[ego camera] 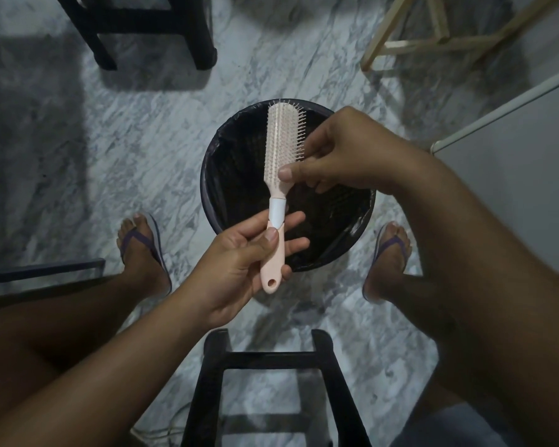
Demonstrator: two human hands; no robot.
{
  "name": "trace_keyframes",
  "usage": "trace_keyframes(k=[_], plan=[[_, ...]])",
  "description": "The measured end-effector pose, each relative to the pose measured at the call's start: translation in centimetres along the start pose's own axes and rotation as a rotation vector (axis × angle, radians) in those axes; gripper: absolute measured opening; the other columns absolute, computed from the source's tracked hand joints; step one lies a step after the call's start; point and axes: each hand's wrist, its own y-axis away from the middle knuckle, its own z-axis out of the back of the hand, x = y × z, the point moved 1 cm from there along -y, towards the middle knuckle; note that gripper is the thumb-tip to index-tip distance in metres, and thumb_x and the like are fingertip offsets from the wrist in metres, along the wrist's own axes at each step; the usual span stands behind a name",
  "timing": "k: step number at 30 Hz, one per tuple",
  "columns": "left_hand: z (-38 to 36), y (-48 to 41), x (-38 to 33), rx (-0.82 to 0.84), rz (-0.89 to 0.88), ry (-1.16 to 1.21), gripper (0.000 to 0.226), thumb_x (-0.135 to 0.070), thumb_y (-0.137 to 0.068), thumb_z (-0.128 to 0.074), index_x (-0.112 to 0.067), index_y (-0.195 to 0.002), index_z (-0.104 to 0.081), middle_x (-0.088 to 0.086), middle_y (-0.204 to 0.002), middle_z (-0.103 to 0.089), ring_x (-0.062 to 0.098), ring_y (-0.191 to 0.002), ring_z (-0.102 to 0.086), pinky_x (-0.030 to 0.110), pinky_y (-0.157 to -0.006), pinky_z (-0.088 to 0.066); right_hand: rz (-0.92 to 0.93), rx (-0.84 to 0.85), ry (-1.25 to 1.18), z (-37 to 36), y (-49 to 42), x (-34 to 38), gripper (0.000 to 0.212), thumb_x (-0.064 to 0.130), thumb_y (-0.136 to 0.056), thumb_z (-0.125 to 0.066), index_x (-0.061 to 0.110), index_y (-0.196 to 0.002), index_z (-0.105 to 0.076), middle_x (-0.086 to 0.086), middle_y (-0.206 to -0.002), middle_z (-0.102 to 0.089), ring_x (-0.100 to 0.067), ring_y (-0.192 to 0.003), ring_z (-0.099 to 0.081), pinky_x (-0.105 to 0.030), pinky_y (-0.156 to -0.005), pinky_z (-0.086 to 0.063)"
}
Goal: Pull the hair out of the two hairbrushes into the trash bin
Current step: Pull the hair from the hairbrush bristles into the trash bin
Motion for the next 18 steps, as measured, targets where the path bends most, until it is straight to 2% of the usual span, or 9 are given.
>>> trace_keyframes(k=[2, 4, 8, 10, 12, 14, 16, 18], plan=[[0.1, 0.0, 0.1, 0.0, 0.002, 0.0, 0.046, -0.011, -0.091, -0.053, -0.015, -0.137, -0.055, 0.002, -0.132, -0.068, 0.02, -0.106, -0.072, 0.029, -0.066, -0.055, 0.001, 0.024, -0.04, 0.8, 0.3, -0.1, 0.025, 0.026, -0.082, -0.081, 0.002, -0.087, -0.078, -0.011, -0.072, -0.076, -0.012, -0.06, -0.072, -0.024, -0.059, -0.062], [0.2, 0.1, 0.2, -0.002, 0.011, 0.028, 0.046, -0.011, -0.091, -0.052, -0.013, -0.138, -0.055, 0.002, -0.133, -0.068, 0.02, -0.104, -0.072, 0.029, -0.065, -0.056, 0.032, -0.006, -0.069, 1.5, 0.5, -0.1, 0.017, 0.018, -0.089, -0.075, 0.001, -0.092, -0.077, -0.009, -0.075, -0.076, -0.008, -0.058, -0.067, -0.02, -0.055, -0.059], [0.3, 0.1, 0.3, -0.006, 0.013, 0.035, 0.047, -0.011, -0.091, -0.052, -0.013, -0.137, -0.055, 0.002, -0.132, -0.068, 0.02, -0.102, -0.072, 0.028, -0.064, -0.056, 0.061, -0.325, -0.22, 3.1, -0.5, -0.5, 0.014, 0.013, -0.1, -0.059, 0.006, -0.097, -0.07, -0.001, -0.074, -0.071, -0.004, -0.052, -0.058, -0.021, -0.053, -0.058], [0.2, 0.0, 0.4, -0.001, 0.013, 0.032, 0.047, -0.011, -0.09, -0.052, -0.014, -0.137, -0.055, 0.002, -0.132, -0.068, 0.02, -0.102, -0.072, 0.028, -0.064, -0.056, -0.008, -0.394, -0.281, 2.9, -1.0, -0.7, 0.02, 0.013, -0.104, -0.05, 0.004, -0.1, -0.067, -0.001, -0.072, -0.066, -0.003, -0.05, -0.056, -0.022, -0.052, -0.058], [0.1, 0.0, 0.3, 0.003, 0.015, 0.035, 0.047, -0.011, -0.091, -0.052, -0.014, -0.137, -0.055, 0.002, -0.132, -0.068, 0.019, -0.102, -0.072, 0.027, -0.063, -0.056, -0.096, -0.311, -0.276, 1.7, -1.2, -0.8, 0.027, 0.019, -0.107, -0.044, 0.004, -0.101, -0.065, -0.003, -0.069, -0.058, -0.008, -0.052, -0.054, -0.026, -0.051, -0.058], [0.1, -0.1, 0.2, -0.001, 0.009, 0.037, 0.047, -0.011, -0.091, -0.052, -0.013, -0.138, -0.054, 0.002, -0.132, -0.068, 0.019, -0.102, -0.072, 0.028, -0.064, -0.056, -0.157, -0.135, -0.219, 0.6, -0.9, -0.8, 0.045, 0.044, -0.103, -0.049, 0.002, -0.095, -0.065, -0.009, -0.07, -0.053, -0.015, -0.058, -0.057, -0.032, -0.054, -0.061], [0.1, -0.2, 0.1, -0.002, 0.002, 0.033, 0.047, -0.012, -0.092, -0.052, -0.013, -0.139, -0.054, 0.002, -0.132, -0.068, 0.02, -0.103, -0.072, 0.028, -0.064, -0.056, -0.136, 0.02, -0.032, 0.0, -0.6, -0.9, 0.071, 0.069, -0.086, -0.056, 0.0, -0.089, -0.068, -0.017, -0.078, -0.062, -0.02, -0.07, -0.068, -0.037, -0.063, -0.065], [0.1, -0.2, 0.1, 0.004, -0.002, 0.022, 0.047, -0.012, -0.092, -0.051, -0.014, -0.138, -0.054, 0.002, -0.132, -0.068, 0.02, -0.103, -0.072, 0.028, -0.064, -0.056, -0.04, 0.09, 0.131, -0.2, -0.3, -0.7, 0.064, 0.071, -0.081, -0.06, 0.011, -0.091, -0.076, -0.022, -0.081, -0.066, -0.021, -0.07, -0.07, -0.039, -0.067, -0.064]])
